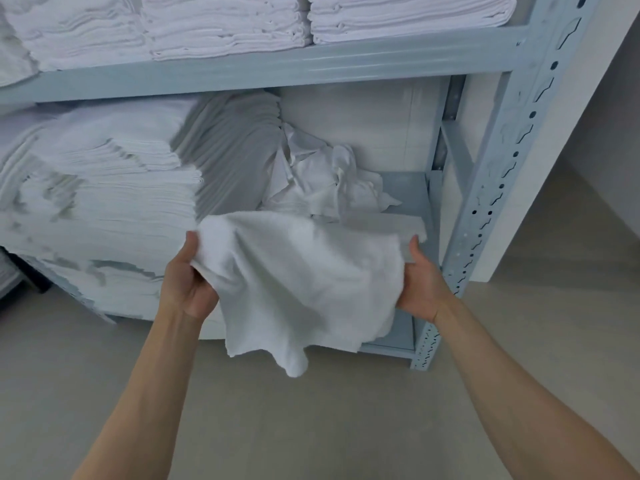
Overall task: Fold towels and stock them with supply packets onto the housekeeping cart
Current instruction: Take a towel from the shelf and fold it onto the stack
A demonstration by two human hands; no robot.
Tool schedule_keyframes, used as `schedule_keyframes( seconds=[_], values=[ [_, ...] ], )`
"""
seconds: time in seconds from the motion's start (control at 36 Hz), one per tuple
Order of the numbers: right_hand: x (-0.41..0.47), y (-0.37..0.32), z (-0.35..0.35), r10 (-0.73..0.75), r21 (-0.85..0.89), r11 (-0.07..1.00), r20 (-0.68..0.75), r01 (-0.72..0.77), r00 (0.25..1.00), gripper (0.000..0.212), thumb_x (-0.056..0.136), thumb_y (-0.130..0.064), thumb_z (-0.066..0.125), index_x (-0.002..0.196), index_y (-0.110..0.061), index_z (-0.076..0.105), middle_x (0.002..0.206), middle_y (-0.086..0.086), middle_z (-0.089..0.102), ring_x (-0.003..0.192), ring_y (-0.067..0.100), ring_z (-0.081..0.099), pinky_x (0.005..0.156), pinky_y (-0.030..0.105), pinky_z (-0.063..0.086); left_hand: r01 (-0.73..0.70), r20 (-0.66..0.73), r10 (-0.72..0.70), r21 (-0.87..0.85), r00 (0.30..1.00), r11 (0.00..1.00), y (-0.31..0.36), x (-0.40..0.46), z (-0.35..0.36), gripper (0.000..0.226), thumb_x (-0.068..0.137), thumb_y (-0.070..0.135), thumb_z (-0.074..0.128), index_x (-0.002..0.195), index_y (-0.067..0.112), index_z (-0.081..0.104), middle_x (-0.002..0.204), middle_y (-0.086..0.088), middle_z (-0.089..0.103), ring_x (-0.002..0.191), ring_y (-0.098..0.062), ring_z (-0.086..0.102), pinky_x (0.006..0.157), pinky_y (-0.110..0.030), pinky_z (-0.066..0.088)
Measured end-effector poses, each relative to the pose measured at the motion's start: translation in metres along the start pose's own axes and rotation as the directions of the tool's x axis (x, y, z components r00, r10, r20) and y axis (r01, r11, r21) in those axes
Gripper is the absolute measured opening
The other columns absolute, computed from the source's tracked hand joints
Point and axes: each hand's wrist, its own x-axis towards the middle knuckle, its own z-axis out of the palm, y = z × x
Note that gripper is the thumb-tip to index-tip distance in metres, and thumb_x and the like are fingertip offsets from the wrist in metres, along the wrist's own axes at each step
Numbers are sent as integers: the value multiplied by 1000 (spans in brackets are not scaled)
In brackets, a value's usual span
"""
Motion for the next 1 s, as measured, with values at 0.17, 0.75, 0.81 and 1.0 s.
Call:
schedule_keyframes(
  seconds=[0.17, 0.75, 0.81, 1.0],
  values=[
    [11, 5, 21, -58, -97, 995, -371, 24, 927, 48, 86, -37, 72, 125, -10, 67, 112, 14, 73, 96, 29, 71, 78, 39, 57, 27, -129, 4, 234, 992, 972, 37, 5, -27, 26, 95, 29, 64, 96, 9, 81, 118, -10, 73, 108, -23, 70, 91, -36, 53],
    [5, 9, 58, -320, -552, 833, -542, -42, 777, 37, 99, -9, 57, 132, 7, 53, 132, 19, 60, 119, 32, 59, 104, 42, 47, 69, -377, 98, 406, 921, 911, 78, 45, -117, 37, 83, 10, 78, 113, -6, 62, 114, -15, 67, 97, -28, 66, 80, -32, 58],
    [3, 10, 60, -381, -683, 721, -530, -115, 757, 39, 100, -18, 58, 130, 5, 55, 129, 18, 61, 113, 31, 60, 98, 41, 50, 84, -376, 92, 428, 922, 900, 80, 46, -122, 24, 82, 6, 78, 100, -1, 66, 105, -13, 70, 93, -27, 67, 72, -29, 58],
    [5, 14, 58, -619, -913, 299, -406, -276, 672, 45, 99, -33, 55, 64, -6, 45, 66, 11, 50, 71, 32, 58, 66, 38, 49, 160, -430, 15, 368, 903, 916, 86, 46, -130, 25, 78, 13, 83, 98, 9, 69, 107, -2, 70, 92, -18, 68, 88, -31, 55]
  ],
)
